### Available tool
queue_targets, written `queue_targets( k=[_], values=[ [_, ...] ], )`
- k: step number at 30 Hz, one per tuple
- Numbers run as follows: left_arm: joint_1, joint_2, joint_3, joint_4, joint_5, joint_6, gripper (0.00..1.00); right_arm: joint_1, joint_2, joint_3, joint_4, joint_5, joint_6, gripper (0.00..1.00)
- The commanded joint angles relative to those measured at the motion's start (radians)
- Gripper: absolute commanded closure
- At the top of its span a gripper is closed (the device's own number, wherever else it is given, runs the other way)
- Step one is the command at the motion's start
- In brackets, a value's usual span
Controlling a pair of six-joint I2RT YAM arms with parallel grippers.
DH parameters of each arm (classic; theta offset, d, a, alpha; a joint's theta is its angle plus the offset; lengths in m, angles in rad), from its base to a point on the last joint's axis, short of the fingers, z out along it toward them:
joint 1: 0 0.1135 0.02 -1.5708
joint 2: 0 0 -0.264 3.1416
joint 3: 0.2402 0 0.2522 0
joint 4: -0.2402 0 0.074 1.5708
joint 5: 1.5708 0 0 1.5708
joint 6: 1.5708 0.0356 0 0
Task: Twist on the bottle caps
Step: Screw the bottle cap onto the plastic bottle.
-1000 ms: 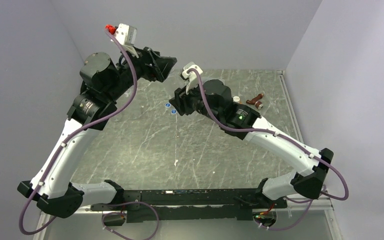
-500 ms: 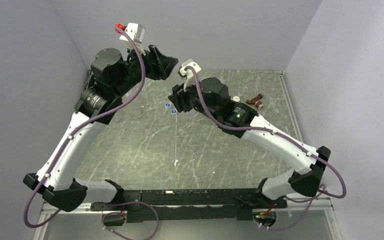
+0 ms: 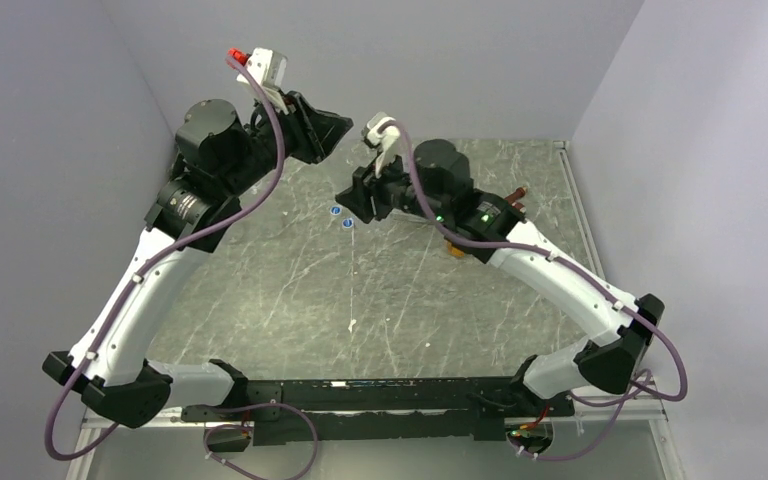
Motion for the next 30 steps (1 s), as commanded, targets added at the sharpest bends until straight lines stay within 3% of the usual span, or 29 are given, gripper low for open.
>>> queue_targets(
  k=[1, 6, 10, 17, 20, 22, 24, 26, 27, 29, 30],
  values=[
    [0.003, -0.077, -0.043, 0.101, 0.214, 0.039, 1.00, -0.133, -0.090, -0.008, 0.092, -0.596, 0.068, 1.00],
    [0.005, -0.127, -0.112, 0.257, 0.511, -0.010, 1.00, -0.206, -0.108, -0.074, 0.318, -0.980, 0.218, 1.00],
    [0.005, -0.130, -0.127, 0.354, 0.704, -0.074, 1.00, -0.211, -0.094, -0.105, 0.509, -1.146, 0.358, 1.00],
    [0.005, -0.098, -0.151, 0.619, 0.967, -0.270, 1.00, -0.209, -0.049, -0.140, 0.919, -1.277, 0.682, 1.00],
    [0.005, -0.077, -0.149, 0.685, 1.045, -0.348, 1.00, -0.209, -0.035, -0.135, 0.959, -1.290, 0.723, 1.00],
    [0.005, -0.073, -0.141, 0.680, 1.057, -0.348, 1.00, -0.209, -0.038, -0.125, 0.890, -1.280, 0.669, 1.00],
    [0.005, -0.082, -0.126, 0.601, 1.038, -0.284, 0.88, -0.209, -0.054, -0.107, 0.719, -1.247, 0.549, 1.00],
    [0.006, -0.102, -0.114, 0.506, 0.977, -0.200, 0.45, -0.209, -0.069, -0.076, 0.519, -1.182, 0.399, 1.00],
    [0.006, -0.114, -0.106, 0.446, 0.928, -0.152, 0.28, -0.209, -0.079, -0.064, 0.436, -1.141, 0.343, 1.00],
    [0.006, -0.137, -0.091, 0.322, 0.801, -0.064, 0.06, -0.209, -0.095, -0.052, 0.328, -1.046, 0.263, 1.00],
    [0.006, -0.144, -0.081, 0.283, 0.734, -0.032, 0.02, -0.209, -0.104, -0.054, 0.285, -0.998, 0.237, 1.00]
  ],
)
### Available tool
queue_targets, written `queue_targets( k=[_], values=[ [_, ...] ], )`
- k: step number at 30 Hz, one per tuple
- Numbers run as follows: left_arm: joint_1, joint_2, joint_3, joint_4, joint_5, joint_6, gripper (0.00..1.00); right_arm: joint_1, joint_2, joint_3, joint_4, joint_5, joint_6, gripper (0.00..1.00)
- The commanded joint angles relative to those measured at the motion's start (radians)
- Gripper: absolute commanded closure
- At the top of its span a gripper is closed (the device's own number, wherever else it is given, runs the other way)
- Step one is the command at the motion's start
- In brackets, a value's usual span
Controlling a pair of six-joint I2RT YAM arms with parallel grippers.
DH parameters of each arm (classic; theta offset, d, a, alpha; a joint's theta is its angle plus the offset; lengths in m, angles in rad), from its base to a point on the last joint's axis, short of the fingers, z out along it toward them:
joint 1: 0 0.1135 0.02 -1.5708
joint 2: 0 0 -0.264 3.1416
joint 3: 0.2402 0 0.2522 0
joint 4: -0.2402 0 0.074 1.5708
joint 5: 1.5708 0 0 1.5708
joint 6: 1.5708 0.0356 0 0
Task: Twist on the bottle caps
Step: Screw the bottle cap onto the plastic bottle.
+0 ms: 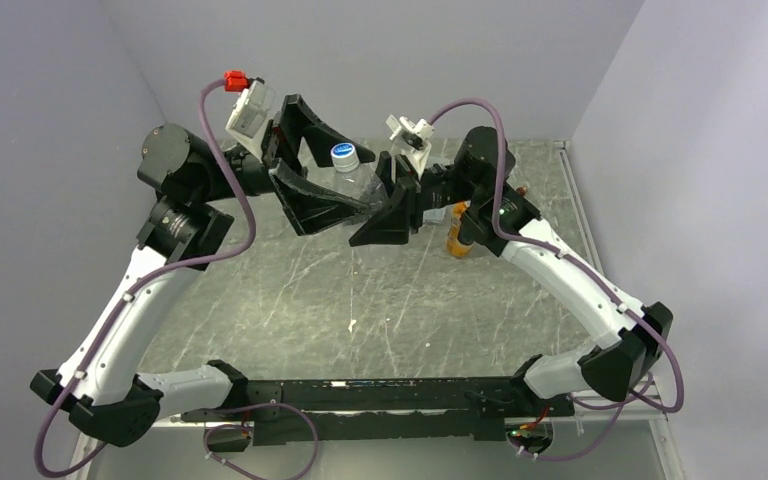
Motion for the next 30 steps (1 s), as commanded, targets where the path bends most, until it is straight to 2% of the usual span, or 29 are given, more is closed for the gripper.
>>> queue_targets(
  k=[1, 6, 11, 17, 21, 30],
  values=[
    [-0.003, -0.054, 0.055, -0.239, -0.213, 0.184, 0.01, -0.006, -0.071, 0.059, -0.283, 0.261, -0.217, 1.00],
    [-0.003, -0.056, 0.082, -0.325, -0.523, 0.224, 0.01, 0.008, -0.089, 0.058, -0.433, 0.616, -0.304, 1.00],
    [-0.004, -0.007, 0.145, -0.420, -0.789, 0.233, 0.02, 0.067, -0.100, 0.046, -0.466, 0.914, -0.341, 1.00],
    [-0.004, 0.060, 0.206, -0.472, -0.847, 0.216, 0.08, 0.161, -0.029, 0.122, -0.538, 1.179, -0.386, 1.00],
    [-0.004, 0.096, 0.239, -0.522, -0.922, 0.214, 0.13, 0.198, 0.004, 0.153, -0.549, 1.231, -0.399, 1.00],
    [-0.003, 0.112, 0.233, -0.542, -0.934, 0.210, 0.30, 0.219, 0.049, 0.195, -0.564, 1.304, -0.401, 1.00]
  ],
)
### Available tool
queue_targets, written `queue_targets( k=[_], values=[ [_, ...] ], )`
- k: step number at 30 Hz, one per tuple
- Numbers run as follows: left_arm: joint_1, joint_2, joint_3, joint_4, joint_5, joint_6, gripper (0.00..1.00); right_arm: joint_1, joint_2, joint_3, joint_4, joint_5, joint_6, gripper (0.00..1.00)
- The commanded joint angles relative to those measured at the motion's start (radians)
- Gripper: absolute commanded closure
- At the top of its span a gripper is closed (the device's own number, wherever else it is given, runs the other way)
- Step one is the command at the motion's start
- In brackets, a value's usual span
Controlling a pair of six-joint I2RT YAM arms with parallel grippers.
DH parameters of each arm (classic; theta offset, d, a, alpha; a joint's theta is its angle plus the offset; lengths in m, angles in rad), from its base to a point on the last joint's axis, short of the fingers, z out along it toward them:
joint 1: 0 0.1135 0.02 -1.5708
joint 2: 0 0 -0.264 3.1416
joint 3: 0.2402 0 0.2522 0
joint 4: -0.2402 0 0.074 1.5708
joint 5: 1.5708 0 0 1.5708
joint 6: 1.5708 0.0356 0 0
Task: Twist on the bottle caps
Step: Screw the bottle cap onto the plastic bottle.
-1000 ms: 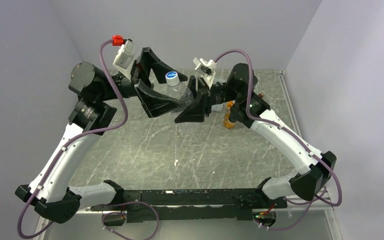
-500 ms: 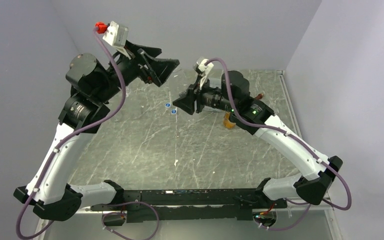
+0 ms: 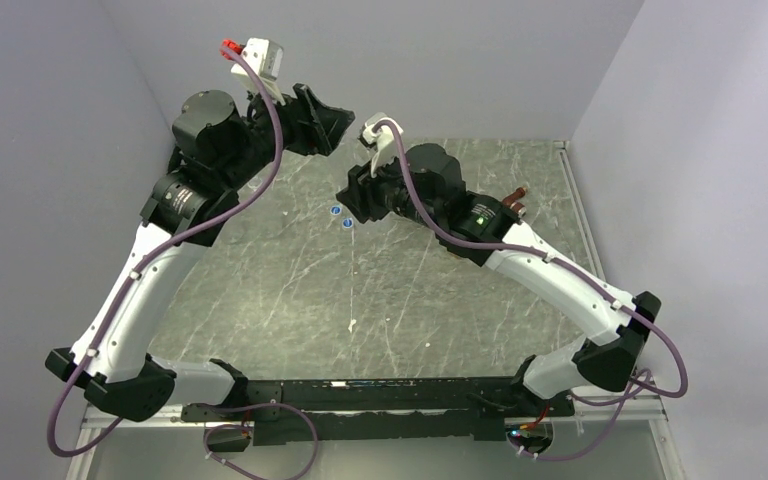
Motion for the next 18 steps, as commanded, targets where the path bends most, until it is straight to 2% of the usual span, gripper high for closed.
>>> queue_targets(
  k=[1, 11, 18],
  values=[
    [-0.001, -0.004, 0.033, -0.005, -0.026, -0.001, 0.32, 0.010, 0.006, 0.060, 0.014, 0.065, -0.018, 1.00],
    [-0.001, 0.006, 0.032, -0.013, -0.028, -0.014, 0.43, 0.013, 0.020, 0.074, 0.004, 0.067, -0.024, 1.00],
    [-0.001, 0.011, 0.039, -0.015, -0.015, -0.014, 0.59, 0.013, 0.025, 0.071, -0.006, 0.058, -0.029, 1.00]
  ],
)
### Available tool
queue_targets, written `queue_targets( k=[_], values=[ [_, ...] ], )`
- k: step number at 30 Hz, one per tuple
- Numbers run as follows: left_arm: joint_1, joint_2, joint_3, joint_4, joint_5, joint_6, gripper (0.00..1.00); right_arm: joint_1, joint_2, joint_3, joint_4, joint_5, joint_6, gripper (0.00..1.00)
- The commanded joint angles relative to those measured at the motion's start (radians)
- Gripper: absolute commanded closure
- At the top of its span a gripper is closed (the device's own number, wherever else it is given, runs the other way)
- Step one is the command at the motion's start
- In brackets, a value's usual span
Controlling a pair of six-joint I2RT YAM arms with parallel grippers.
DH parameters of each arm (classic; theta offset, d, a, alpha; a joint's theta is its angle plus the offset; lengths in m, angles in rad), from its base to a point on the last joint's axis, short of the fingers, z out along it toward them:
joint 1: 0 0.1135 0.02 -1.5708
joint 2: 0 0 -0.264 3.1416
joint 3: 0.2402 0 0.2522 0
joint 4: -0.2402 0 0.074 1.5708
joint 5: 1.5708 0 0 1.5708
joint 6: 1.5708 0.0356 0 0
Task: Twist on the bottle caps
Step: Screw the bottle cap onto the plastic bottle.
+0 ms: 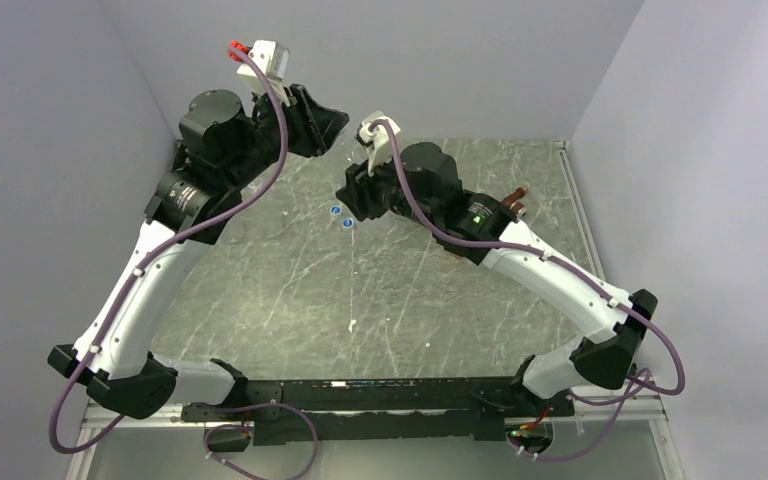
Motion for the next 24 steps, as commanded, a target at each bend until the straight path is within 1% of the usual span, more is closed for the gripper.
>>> queue_targets(
  k=[1, 2, 4, 5, 6, 9, 12, 16, 19, 24],
  values=[
    [0.000, -0.002, 0.033, 0.014, -0.002, -0.010, 0.61, 0.005, 0.003, 0.046, 0.004, 0.009, -0.020, 1.00],
    [0.000, -0.002, 0.032, 0.014, 0.001, -0.009, 0.65, 0.005, 0.004, 0.046, 0.001, 0.004, -0.020, 1.00],
    [0.000, -0.004, 0.029, 0.014, 0.009, -0.005, 0.83, 0.005, -0.002, 0.038, 0.003, -0.021, -0.024, 1.00],
    [0.000, -0.007, 0.026, 0.015, 0.017, -0.002, 0.94, 0.004, -0.008, 0.033, 0.007, -0.041, -0.027, 1.00],
    [0.001, -0.012, 0.021, 0.016, 0.027, 0.002, 1.00, -0.001, -0.017, 0.026, 0.013, -0.084, -0.029, 1.00],
    [0.013, -0.036, -0.004, 0.040, 0.118, 0.023, 1.00, -0.030, -0.056, 0.002, 0.044, -0.264, -0.029, 1.00],
    [0.034, -0.059, -0.021, 0.067, 0.245, 0.028, 1.00, -0.080, -0.083, -0.006, 0.072, -0.479, -0.007, 1.00],
    [0.050, -0.097, -0.045, 0.109, 0.383, 0.023, 1.00, -0.155, -0.130, -0.056, 0.177, -0.731, 0.062, 1.00],
    [0.063, -0.127, -0.075, 0.172, 0.500, 0.001, 1.00, -0.189, -0.153, -0.084, 0.258, -0.859, 0.120, 1.00],
    [0.069, -0.156, -0.108, 0.273, 0.676, -0.060, 1.00, -0.203, -0.159, -0.103, 0.350, -0.998, 0.187, 1.00]
  ],
)
